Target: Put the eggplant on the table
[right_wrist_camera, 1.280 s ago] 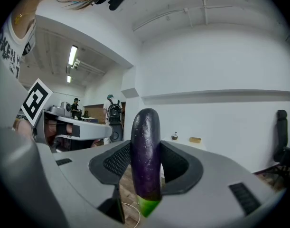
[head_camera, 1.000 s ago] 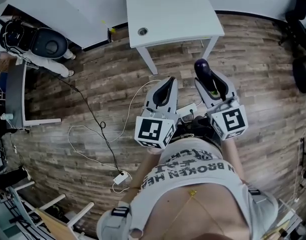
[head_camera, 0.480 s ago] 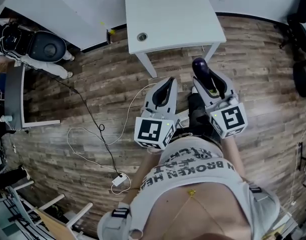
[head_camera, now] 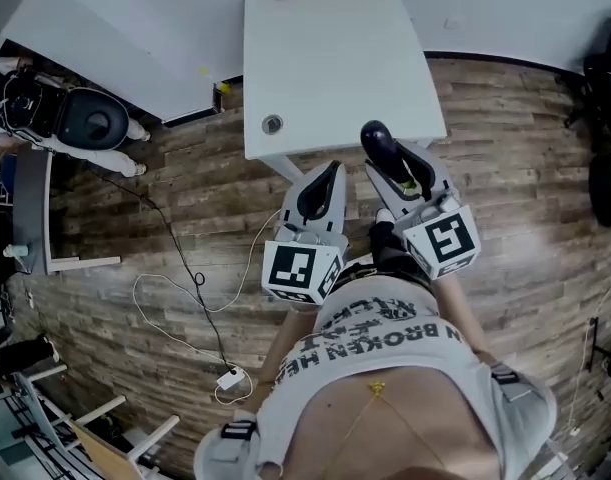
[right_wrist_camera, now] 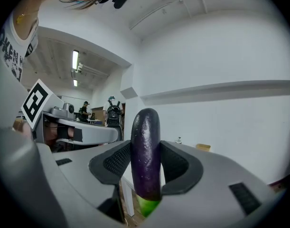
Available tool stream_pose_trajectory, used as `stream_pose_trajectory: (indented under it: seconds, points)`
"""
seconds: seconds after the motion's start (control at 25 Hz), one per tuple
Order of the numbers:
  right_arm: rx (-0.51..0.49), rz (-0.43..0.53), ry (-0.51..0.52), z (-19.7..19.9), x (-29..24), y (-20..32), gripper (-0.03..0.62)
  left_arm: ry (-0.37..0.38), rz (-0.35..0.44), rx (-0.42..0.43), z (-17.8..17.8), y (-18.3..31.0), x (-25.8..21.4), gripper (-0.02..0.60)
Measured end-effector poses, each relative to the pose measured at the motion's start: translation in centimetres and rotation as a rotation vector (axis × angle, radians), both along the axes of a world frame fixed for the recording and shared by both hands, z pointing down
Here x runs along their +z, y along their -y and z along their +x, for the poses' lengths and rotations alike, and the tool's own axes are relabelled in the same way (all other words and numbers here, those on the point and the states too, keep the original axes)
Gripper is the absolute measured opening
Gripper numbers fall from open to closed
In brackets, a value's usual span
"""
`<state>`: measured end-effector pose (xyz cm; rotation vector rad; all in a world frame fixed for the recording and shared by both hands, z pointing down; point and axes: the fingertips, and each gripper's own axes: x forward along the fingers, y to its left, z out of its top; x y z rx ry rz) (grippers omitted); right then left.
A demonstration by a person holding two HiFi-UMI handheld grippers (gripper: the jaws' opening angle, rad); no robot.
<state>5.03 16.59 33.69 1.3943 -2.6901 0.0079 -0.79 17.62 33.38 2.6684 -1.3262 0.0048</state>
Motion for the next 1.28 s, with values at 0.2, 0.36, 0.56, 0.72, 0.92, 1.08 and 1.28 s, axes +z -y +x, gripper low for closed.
stream_pose_trajectory:
  seconds: [0.2,0.36,0.56,0.72,0.92,1.08,1.28]
  points:
    - [-0.031,-0.011,0.001,3.2,-0.4,4.8,0.192,-0.007,-0.006,-0.017,3.7,4.8,-0.4,-0.002]
    - [-0.057,-0.022,0.004,5.3,-0.4,7.8,0.192,0.000,-0.012,-0.039,6.0,7.8,-0.5,-0.002]
    - [-0.093,-0.021,0.000,7.7,-0.2,10.8,0.192,0.002,-0.018,-0.070,8.6,10.9,-0.1,-0.002]
    - [-0.130,-0.025,-0.003,9.3,0.1,12.8,0.192,0.010,-0.017,-0.106,10.3,12.6,0.3,-0.002]
    - [-0.176,-0.023,-0.005,9.5,0.6,14.3,0.192,0.005,-0.030,-0.150,11.0,13.5,1.0,-0.002]
    - [-0.192,-0.032,0.000,8.6,0.8,15.9,0.192,0.003,-0.039,-0.166,10.2,15.0,1.2,-0.002]
    - [-0.162,-0.042,-0.006,7.3,1.2,18.2,0.192,0.003,-0.048,-0.162,8.1,17.0,1.7,-0.002]
